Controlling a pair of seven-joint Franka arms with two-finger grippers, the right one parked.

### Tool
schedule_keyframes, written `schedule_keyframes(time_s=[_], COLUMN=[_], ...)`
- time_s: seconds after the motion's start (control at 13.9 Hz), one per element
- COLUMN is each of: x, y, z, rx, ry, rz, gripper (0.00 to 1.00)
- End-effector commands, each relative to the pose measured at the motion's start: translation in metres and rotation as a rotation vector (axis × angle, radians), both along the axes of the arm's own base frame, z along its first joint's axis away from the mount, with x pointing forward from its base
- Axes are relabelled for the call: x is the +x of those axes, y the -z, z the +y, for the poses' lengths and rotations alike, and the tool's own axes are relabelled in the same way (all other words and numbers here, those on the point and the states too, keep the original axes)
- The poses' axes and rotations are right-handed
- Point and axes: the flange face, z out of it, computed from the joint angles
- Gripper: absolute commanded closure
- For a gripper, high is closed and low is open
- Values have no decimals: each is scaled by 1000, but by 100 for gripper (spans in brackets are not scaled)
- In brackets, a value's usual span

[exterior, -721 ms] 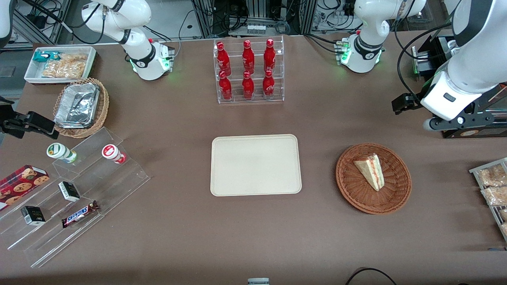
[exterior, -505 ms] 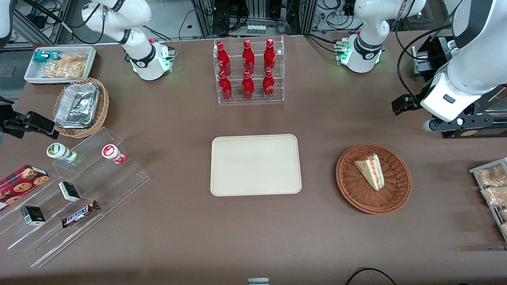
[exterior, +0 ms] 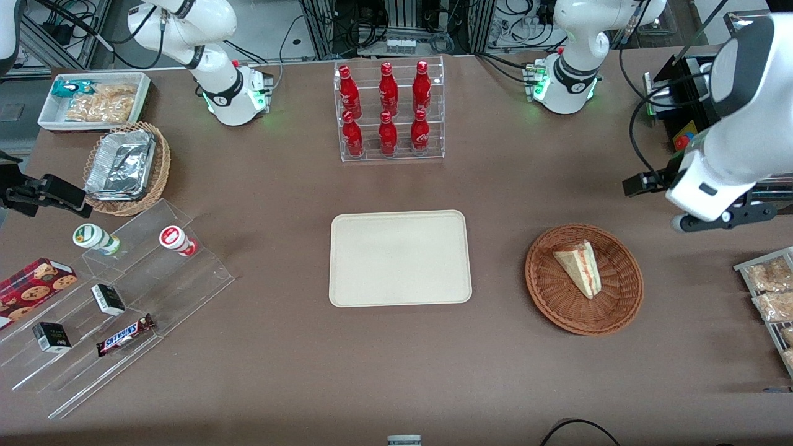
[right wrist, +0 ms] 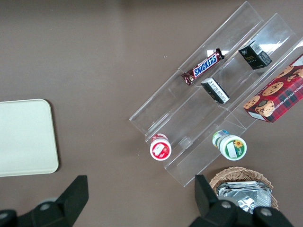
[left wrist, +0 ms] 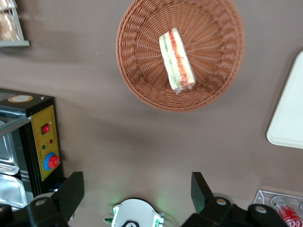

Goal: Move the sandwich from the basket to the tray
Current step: 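Move the left gripper down toward the sandwich in the wicker basket, then lower the left gripper around the wrapped sandwich and close it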

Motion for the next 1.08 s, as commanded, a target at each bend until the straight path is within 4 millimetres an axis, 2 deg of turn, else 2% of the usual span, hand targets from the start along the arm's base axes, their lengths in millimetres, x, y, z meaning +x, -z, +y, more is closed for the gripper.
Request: schedule_keyframes(time_s=[0.0, 0.14, 0.22, 0.36, 0.5, 0.65, 0.79, 1.01], x=[14, 19, 20, 14, 12, 9, 14, 21], y=[40, 72, 95, 146, 178, 198, 207, 221], z=[2, 15, 30, 30, 30, 26, 19, 14], rx=[30, 31, 42, 34, 4, 10, 27, 11], ry=[-34, -105, -199, -253, -369, -464, -584, -597], rz=[47, 38, 8, -43, -86, -106, -136, -160], gripper=[0, 0, 0, 0, 0, 0, 0, 0])
